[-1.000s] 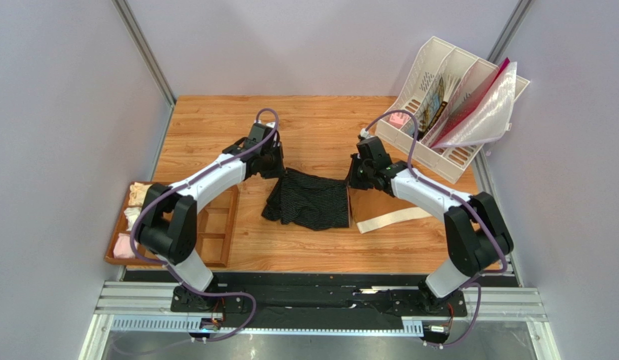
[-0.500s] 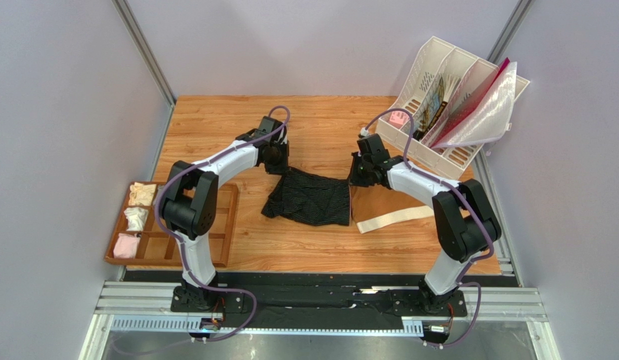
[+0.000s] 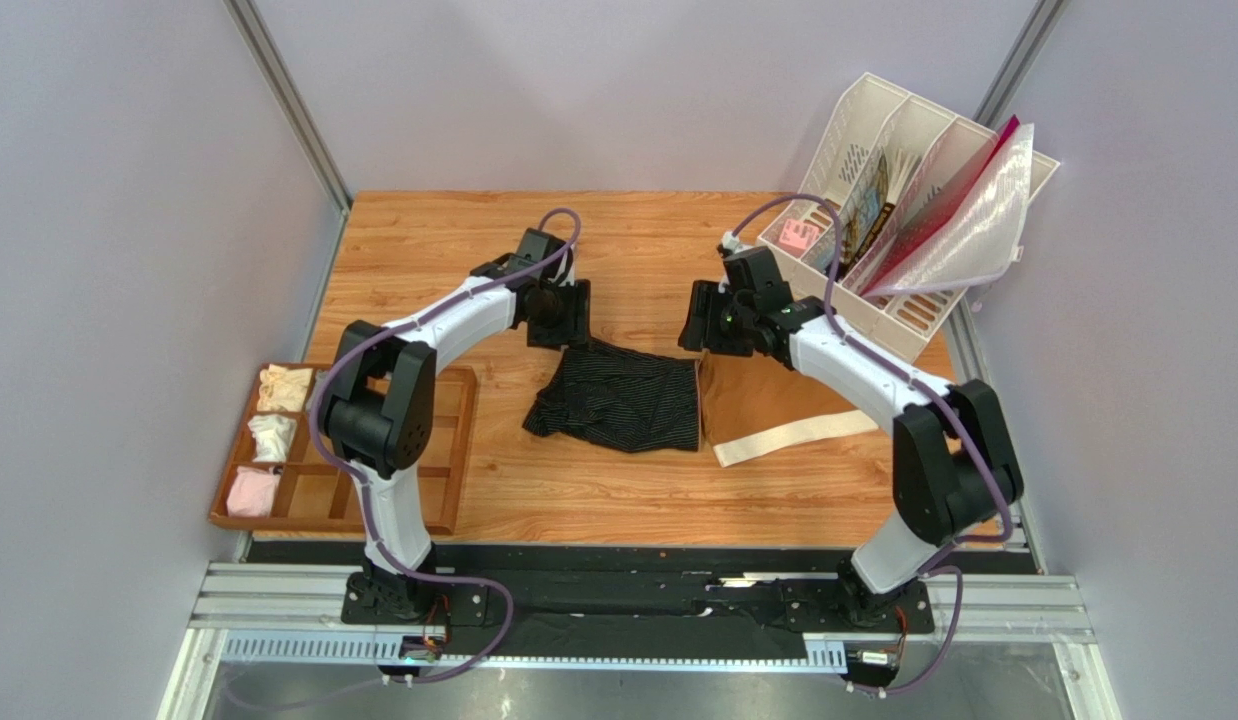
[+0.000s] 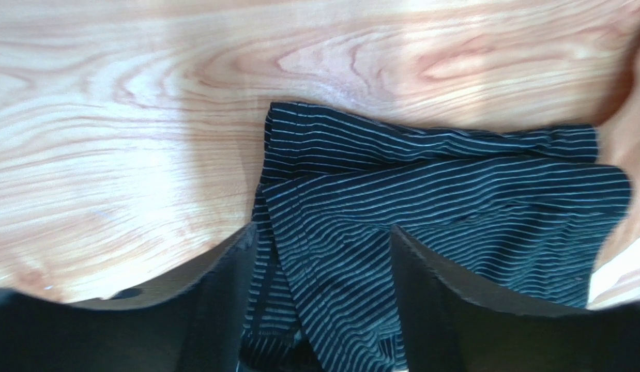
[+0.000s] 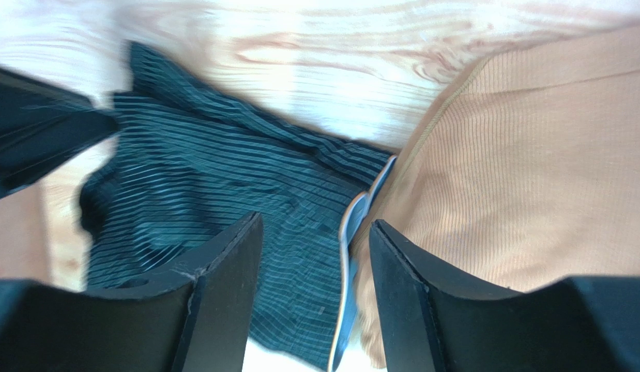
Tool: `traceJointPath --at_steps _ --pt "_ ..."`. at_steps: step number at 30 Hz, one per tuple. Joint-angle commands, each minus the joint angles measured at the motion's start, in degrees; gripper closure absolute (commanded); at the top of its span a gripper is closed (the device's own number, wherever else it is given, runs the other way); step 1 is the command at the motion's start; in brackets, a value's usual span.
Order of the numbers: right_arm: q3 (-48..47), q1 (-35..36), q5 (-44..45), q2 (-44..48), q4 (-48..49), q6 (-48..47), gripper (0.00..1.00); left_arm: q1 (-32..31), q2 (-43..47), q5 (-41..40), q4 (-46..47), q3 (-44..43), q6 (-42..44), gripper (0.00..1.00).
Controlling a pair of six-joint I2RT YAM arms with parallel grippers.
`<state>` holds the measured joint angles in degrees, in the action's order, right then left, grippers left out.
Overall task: Roll the underwear
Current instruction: Fold the underwear at the center of the board.
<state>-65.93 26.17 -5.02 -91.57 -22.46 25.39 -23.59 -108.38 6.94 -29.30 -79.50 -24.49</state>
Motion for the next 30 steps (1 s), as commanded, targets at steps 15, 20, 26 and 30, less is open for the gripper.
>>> traceJointPath --at_steps 15,20,26,30 --pt "13.11 9.6 -2.63 0.88 9.62 4.76 0.64 -1.1 16.45 4.57 9.17 18.68 -5.3 0.47" --pt "13.72 9.6 -3.16 -1.85 12.34 5.29 0.64 -1.1 13.47 4.67 11.19 18.34 -6.01 0.47" --pt "13.81 9.51 -3.33 -2.21 12.96 5.81 0.64 -1.01 8.98 2.12 12.25 16.14 -6.27 0.48" --pt "13.81 9.6 -3.77 -2.12 12.88 5.81 0.64 -0.66 7.39 -1.66 13.56 14.38 -6.18 0.51"
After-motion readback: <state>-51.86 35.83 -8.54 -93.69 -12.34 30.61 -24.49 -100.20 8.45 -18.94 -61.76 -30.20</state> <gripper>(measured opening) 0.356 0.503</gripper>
